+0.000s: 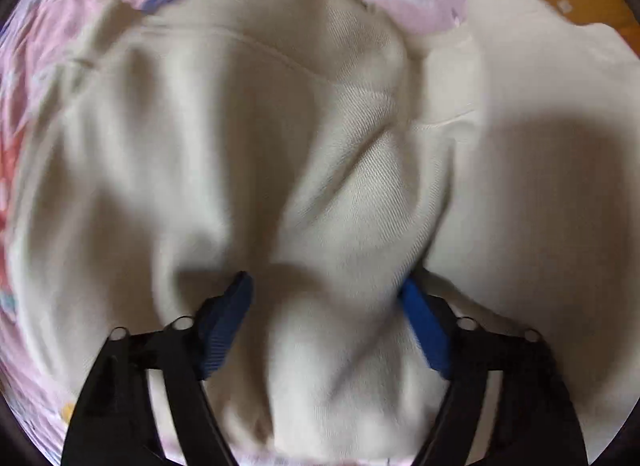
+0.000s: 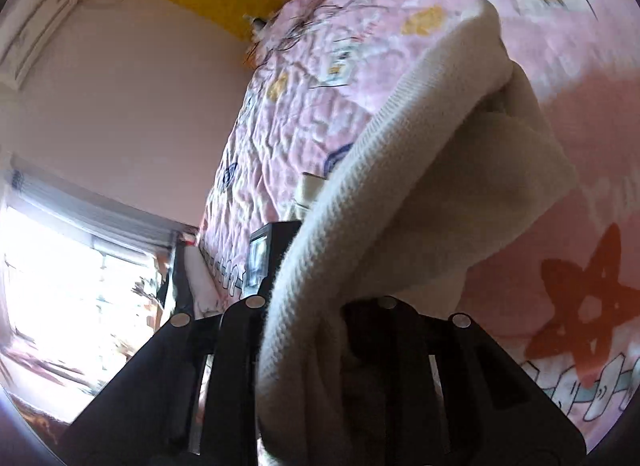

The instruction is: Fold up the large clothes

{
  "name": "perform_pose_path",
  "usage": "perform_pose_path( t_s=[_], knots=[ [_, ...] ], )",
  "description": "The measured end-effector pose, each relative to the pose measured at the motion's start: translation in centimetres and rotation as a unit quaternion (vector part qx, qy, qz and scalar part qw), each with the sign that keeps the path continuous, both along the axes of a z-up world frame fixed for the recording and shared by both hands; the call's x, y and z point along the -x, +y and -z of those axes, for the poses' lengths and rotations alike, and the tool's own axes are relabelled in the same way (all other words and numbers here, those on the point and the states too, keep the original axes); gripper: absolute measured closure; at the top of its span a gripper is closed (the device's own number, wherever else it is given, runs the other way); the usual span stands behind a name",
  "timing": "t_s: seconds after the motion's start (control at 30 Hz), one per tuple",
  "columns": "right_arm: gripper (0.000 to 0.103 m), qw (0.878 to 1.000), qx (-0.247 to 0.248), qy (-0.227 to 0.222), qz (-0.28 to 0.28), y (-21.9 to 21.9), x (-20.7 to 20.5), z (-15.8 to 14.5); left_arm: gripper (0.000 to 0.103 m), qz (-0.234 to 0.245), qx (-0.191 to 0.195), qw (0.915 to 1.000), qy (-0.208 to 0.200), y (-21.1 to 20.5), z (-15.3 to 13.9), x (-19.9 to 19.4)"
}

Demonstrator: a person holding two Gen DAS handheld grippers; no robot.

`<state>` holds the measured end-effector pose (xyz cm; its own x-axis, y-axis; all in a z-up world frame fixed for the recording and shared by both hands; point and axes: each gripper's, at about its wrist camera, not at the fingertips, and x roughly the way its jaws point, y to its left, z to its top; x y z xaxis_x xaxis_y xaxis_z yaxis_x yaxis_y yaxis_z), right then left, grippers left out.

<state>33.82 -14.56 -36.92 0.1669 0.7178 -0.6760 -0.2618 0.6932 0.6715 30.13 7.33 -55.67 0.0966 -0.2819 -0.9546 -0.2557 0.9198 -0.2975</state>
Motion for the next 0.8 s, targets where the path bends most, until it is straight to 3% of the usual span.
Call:
perform_pose_path(
  t_s=[0.13, 0.23, 0.27, 0.33, 0.4, 0.5, 0.63, 0.8],
  knots=[
    [0.084, 0.998, 0.046, -0.029, -0.032, 5.5, 0.4, -2.9, 0.033, -0.029, -0.007, 0.9991, -0.031, 5.4, -4.7, 3.9],
    [0.084, 0.991, 0.097, -0.052, -0.075, 11.0, 1.6, -3.9, 0.028, -0.056, -0.069, 0.9958, -0.02, 9.9, -4.4, 5.9],
    [0.084, 0.987, 0.117, -0.061, -0.09, 12.5, 2.2, -4.0, 0.028, -0.066, -0.071, 0.9952, -0.009, 10.9, -3.7, 6.1],
    [0.084, 0.975, 0.168, -0.08, -0.123, 17.4, 3.4, -3.7, 0.03, -0.058, -0.041, 0.9973, 0.018, 12.3, -0.4, 6.2],
    [0.084, 0.963, 0.202, -0.087, -0.155, 20.6, 5.1, -2.2, 0.03, -0.023, -0.052, 0.9981, 0.021, 12.0, 1.9, 6.0],
    [0.083, 0.95, 0.246, -0.084, -0.174, 26.2, 6.2, 0.8, 0.028, -0.063, 0.002, 0.998, 0.012, 13.7, 3.3, 7.0],
    [0.074, 0.954, 0.235, -0.089, -0.162, 29.7, 6.9, 1.1, 0.052, -0.095, 0.083, 0.9916, 0.028, 17.6, 3.7, 9.2],
    [0.074, 0.961, 0.214, -0.11, -0.135, 31.4, 7.7, 0.3, 0.053, -0.065, 0.103, 0.9921, 0.032, 19.4, 2.6, 11.5]
  ],
)
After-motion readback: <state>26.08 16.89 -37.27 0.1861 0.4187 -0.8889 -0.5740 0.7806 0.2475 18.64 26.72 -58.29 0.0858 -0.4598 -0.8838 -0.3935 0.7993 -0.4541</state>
